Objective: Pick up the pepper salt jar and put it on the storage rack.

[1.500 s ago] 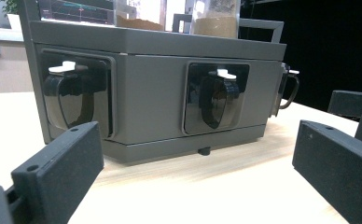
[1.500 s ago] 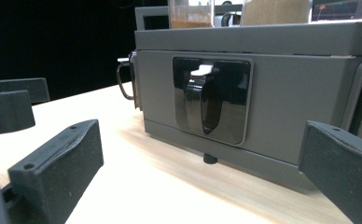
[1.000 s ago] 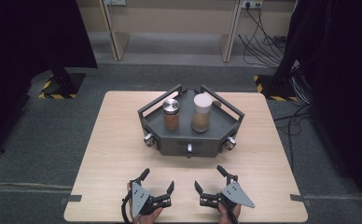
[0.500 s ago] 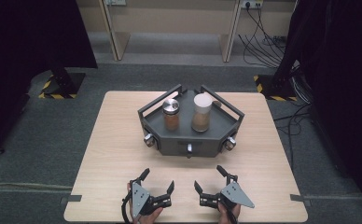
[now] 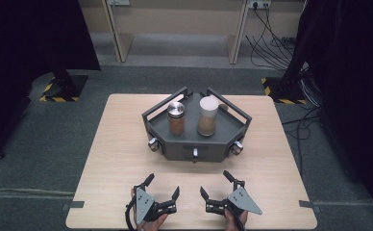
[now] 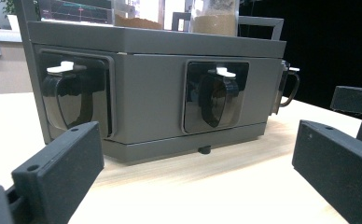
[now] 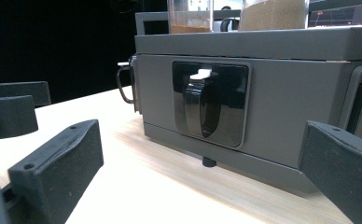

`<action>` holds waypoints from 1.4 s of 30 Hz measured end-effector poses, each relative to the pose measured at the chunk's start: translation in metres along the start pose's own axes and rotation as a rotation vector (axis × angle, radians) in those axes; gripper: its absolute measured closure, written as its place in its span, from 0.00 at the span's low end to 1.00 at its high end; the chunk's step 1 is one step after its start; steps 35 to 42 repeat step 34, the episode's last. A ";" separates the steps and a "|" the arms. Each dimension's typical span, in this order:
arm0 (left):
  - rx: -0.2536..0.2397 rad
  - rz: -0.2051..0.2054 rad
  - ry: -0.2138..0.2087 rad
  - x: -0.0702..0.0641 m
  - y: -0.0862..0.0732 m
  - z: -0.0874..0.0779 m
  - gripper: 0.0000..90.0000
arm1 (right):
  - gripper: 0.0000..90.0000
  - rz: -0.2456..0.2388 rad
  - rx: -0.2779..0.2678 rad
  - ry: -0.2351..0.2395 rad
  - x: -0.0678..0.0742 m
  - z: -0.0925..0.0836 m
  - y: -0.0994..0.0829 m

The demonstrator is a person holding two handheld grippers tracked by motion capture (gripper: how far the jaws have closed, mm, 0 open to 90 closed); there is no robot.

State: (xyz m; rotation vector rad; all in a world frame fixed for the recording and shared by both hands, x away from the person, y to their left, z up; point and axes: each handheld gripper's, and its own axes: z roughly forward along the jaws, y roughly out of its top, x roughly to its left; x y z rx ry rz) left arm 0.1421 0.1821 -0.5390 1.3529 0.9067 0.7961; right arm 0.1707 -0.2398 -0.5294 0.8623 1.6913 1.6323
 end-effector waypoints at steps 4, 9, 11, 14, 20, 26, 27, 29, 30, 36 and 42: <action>0.000 -0.002 0.000 0.000 0.000 0.000 0.01 | 0.00 0.001 0.000 0.000 0.000 0.000 0.000; 0.000 -0.002 0.000 0.000 0.000 0.000 0.01 | 0.00 0.000 0.001 0.000 0.000 0.000 0.000; 0.000 -0.003 0.000 0.000 0.000 0.000 0.01 | 0.00 0.000 0.001 0.000 0.000 0.000 0.000; 0.000 -0.002 0.000 0.000 0.000 0.000 0.01 | 0.00 0.000 0.000 0.001 0.000 0.000 0.000; 0.000 -0.004 0.000 0.000 0.000 0.000 0.01 | 0.00 -0.003 -0.001 0.000 0.000 0.000 0.000; 0.001 -0.006 0.000 0.001 0.000 0.000 0.01 | 0.00 -0.003 0.000 0.001 0.000 0.000 0.000; 0.002 -0.007 0.000 0.001 0.000 0.000 0.01 | 0.00 -0.002 -0.001 0.001 0.000 0.000 0.000; 0.002 -0.007 0.000 0.001 0.000 0.000 0.01 | 0.00 0.001 0.000 0.001 0.000 0.000 0.000; 0.002 -0.008 0.000 0.001 0.000 0.000 0.01 | 0.00 0.001 -0.001 0.001 0.000 0.000 0.000; 0.007 -0.016 0.001 0.001 0.001 0.000 0.01 | 0.00 0.003 -0.002 0.000 0.000 0.000 0.000; 0.007 -0.016 0.001 0.001 0.001 0.000 0.01 | 0.00 0.003 -0.002 0.000 0.000 0.000 0.000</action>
